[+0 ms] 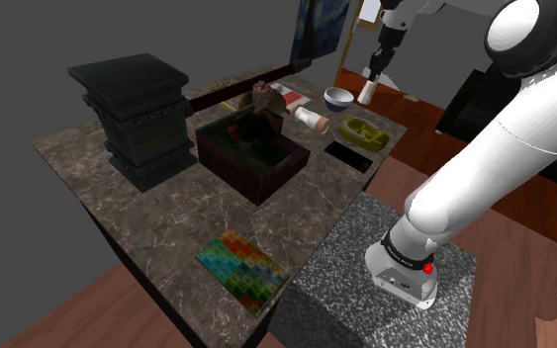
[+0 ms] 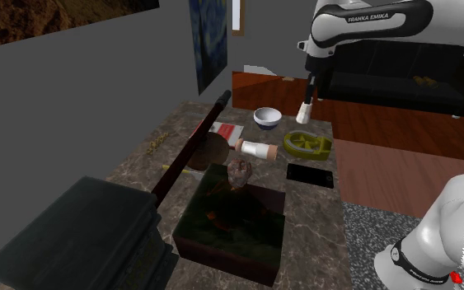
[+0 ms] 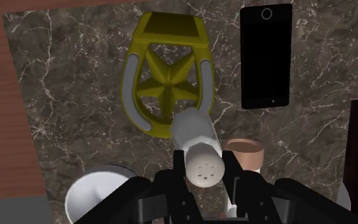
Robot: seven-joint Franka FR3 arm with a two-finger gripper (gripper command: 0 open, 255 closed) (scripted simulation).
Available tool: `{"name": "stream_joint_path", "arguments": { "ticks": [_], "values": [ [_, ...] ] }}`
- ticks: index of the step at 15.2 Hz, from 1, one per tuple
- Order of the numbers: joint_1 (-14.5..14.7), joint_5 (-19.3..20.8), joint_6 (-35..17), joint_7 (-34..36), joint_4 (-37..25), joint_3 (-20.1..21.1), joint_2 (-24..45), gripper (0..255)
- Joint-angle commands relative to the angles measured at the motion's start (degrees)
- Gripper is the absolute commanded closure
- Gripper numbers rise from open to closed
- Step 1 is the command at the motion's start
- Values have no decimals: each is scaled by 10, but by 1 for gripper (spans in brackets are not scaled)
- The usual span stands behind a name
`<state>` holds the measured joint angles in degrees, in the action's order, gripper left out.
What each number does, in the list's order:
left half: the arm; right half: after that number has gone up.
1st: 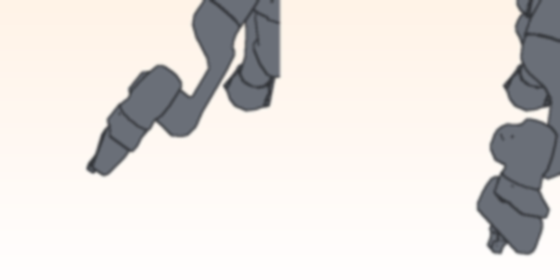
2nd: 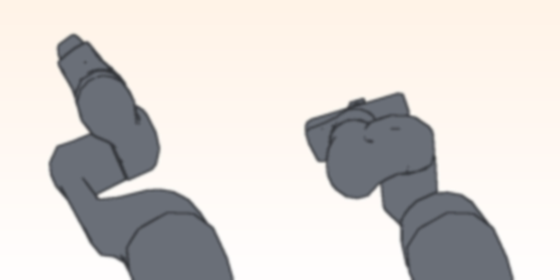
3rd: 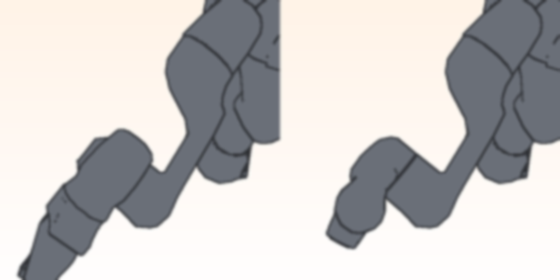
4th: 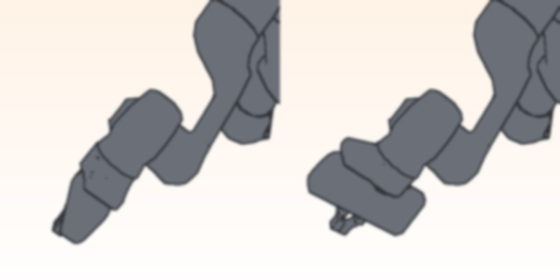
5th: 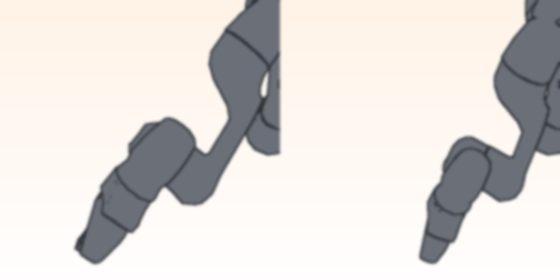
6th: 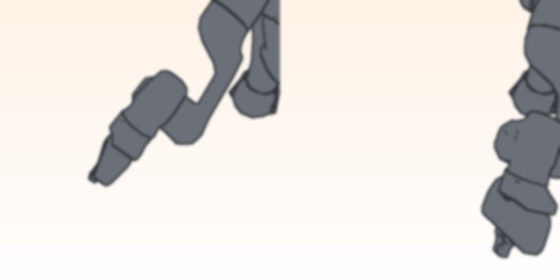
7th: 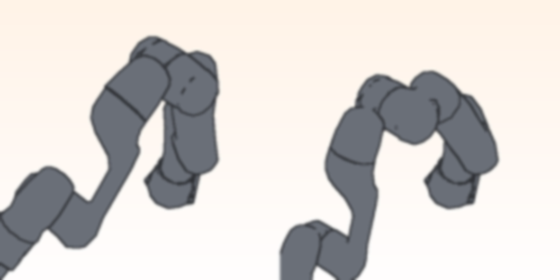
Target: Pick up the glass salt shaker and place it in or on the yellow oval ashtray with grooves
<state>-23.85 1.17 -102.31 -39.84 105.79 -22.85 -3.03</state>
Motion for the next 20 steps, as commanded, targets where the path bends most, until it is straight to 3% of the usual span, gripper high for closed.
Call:
{"name": "stream_joint_path", "arguments": {
  "ticks": [1, 3, 20],
  "values": [
    [-12, 4, 6, -24, -1, -13, -6, 255],
    [-24, 9, 11, -49, 2, -26, -15, 255],
    [-26, 1, -118, -55, 114, -31, 4, 255]
  ]
}}
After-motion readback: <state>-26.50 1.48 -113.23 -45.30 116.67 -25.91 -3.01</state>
